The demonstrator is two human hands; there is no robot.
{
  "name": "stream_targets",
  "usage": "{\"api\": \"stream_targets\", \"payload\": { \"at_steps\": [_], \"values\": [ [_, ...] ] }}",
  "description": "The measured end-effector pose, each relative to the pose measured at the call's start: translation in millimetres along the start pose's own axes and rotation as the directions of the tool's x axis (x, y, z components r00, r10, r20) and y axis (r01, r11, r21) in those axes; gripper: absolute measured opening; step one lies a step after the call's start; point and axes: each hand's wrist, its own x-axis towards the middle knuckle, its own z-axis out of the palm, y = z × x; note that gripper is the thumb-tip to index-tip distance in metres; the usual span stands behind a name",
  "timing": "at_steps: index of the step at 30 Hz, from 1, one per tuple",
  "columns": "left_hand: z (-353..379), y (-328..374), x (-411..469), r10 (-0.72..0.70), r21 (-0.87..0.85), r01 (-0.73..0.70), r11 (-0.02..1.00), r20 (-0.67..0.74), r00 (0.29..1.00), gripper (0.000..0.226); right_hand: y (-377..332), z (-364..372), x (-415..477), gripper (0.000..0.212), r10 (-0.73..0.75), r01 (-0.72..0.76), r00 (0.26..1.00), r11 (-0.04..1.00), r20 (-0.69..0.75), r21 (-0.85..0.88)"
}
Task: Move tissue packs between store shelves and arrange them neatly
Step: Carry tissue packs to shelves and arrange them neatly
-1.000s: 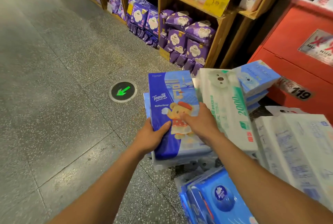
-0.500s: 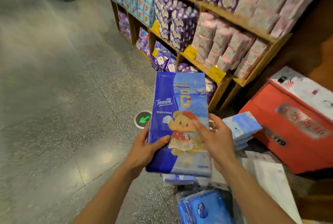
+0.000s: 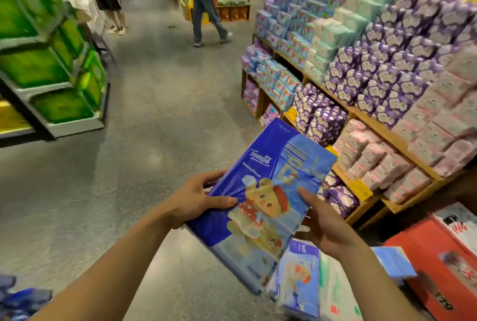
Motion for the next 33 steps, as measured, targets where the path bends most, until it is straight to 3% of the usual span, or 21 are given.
{"api": "stream_targets", "payload": {
  "at_steps": [4, 8, 10, 13, 16, 21, 25, 29, 33],
  "values": [
    [-81.1, 31.9, -17.0, 0.025, 0.051, -0.02, 0.998, -0.097, 0.995, 0.074, -7.2, 75.7, 13.2, 0.062, -0.026, 0.017, 0.998, 0.991, 0.065, 0.133],
    [-156.8, 38.8, -22.9, 0.079, -0.103, -0.117, 0.988, -0.318, 0.945, 0.081, -18.8, 140.9, 42.3, 0.097, -0.037, 0.014, 0.993, 0.98, 0.115, 0.2],
    [-183.7, 32.9, -22.2, 0.078, -0.181, -0.162, 0.97, -0.401, 0.913, 0.073, -27.4, 165.9, 68.8, 0.089, -0.055, 0.032, 0.991, 0.982, 0.119, 0.184],
    [-218.2, 16.3, -11.7, 0.068, -0.233, -0.233, 0.944, -0.554, 0.829, 0.065, -46.3, 209.0, 116.3, 0.088, -0.079, 0.056, 0.985, 0.987, 0.153, 0.149],
    [-247.6, 2.1, 5.1, 0.041, -0.272, -0.298, 0.915, -0.673, 0.738, 0.08, -66.9, 261.0, 171.2, 0.068, -0.123, 0.094, 0.967, 0.986, 0.222, 0.138],
    [-317.6, -1.3, 30.8, -0.011, -0.345, -0.479, 0.807, -0.82, 0.572, 0.093, -107.6, 368.1, 251.3, 0.054, -0.108, 0.094, 0.905, 0.994, 0.411, 0.055],
    [-389.7, 5.7, 32.9, -0.076, -0.361, -0.558, 0.747, -0.88, 0.468, 0.086, -130.1, 453.0, 302.6, 0.064, -0.074, 0.091, 0.837, 0.996, 0.543, -0.004],
    [-464.6, 6.1, 17.2, -0.137, -0.342, -0.6, 0.723, -0.922, 0.361, 0.081, -136.6, 536.9, 349.5, 0.102, 0.047, 0.024, 0.738, 0.995, 0.673, -0.096],
    [-557.3, -7.3, -11.0, -0.183, -0.316, -0.626, 0.713, -0.946, 0.269, 0.08, -134.2, 637.0, 414.0, 0.094, 0.052, 0.036, 0.699, 0.993, 0.713, -0.108]
  ]
}}
